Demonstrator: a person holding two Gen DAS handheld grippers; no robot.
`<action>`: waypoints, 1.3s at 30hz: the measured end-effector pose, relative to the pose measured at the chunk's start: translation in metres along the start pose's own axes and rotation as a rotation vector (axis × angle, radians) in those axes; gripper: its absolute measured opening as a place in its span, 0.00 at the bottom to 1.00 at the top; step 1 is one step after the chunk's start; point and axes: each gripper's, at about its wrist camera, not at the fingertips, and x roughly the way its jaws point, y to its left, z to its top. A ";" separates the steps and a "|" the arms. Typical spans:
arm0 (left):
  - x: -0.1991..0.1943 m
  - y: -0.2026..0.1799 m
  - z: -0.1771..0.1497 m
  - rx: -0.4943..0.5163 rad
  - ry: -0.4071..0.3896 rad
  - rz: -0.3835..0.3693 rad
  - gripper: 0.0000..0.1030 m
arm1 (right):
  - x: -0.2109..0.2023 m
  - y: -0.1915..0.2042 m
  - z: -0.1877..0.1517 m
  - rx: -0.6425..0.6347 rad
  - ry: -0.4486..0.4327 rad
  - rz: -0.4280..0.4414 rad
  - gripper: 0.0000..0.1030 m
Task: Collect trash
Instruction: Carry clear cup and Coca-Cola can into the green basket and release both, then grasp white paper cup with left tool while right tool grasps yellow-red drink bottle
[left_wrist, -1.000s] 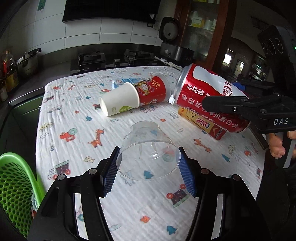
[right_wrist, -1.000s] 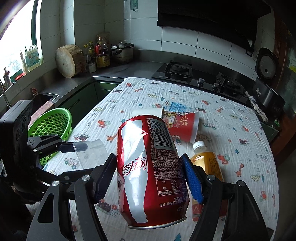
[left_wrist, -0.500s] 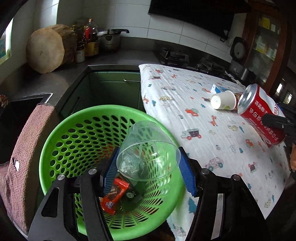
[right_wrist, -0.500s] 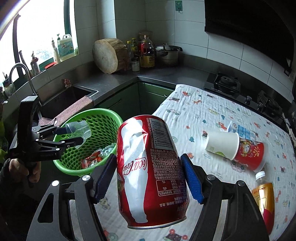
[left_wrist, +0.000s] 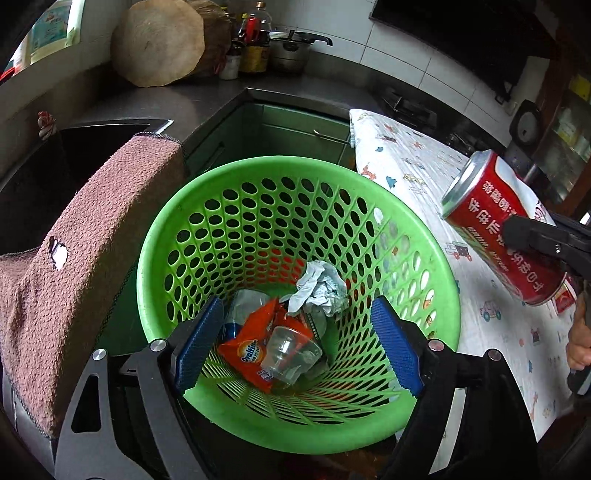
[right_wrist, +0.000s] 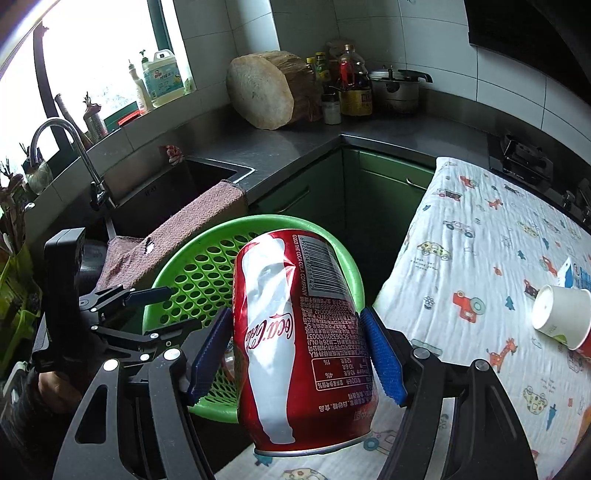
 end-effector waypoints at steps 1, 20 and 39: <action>-0.002 0.002 -0.001 -0.009 -0.004 -0.001 0.82 | 0.006 0.003 0.001 0.005 0.004 0.007 0.66; -0.042 0.005 -0.003 0.000 -0.111 0.036 0.95 | 0.035 0.032 -0.002 0.019 0.005 0.083 0.83; -0.035 -0.101 0.016 0.192 -0.136 -0.045 0.95 | -0.115 -0.128 -0.075 0.134 -0.063 -0.290 0.88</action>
